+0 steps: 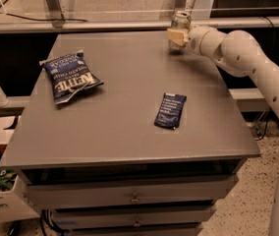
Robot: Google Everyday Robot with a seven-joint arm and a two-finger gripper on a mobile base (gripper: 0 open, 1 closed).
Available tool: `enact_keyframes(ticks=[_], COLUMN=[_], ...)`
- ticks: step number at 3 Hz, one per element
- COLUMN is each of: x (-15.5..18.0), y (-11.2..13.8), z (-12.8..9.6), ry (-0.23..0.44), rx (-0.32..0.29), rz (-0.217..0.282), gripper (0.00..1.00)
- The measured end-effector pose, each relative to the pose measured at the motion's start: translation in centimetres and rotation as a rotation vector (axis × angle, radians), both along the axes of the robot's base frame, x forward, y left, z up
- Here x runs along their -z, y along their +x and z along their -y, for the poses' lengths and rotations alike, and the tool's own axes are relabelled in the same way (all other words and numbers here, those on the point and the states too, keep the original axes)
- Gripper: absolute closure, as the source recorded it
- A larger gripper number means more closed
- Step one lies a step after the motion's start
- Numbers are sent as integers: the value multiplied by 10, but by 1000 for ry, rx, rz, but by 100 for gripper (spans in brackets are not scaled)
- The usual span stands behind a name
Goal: Move 7up can near rxbar blueberry
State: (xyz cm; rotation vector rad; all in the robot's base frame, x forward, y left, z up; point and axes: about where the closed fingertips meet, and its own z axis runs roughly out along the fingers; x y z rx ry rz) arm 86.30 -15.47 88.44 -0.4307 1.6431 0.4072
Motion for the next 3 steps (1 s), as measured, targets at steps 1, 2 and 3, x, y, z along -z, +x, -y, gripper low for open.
enact_keyframes(ticks=[1, 2, 3], x=[-13, -18, -15], y=[-38, -88, -133], z=[-8, -11, -3], ry=[-5, -64, -110], rx=[-99, -200, -256], rz=[-4, -32, -70], gripper=[100, 100, 100])
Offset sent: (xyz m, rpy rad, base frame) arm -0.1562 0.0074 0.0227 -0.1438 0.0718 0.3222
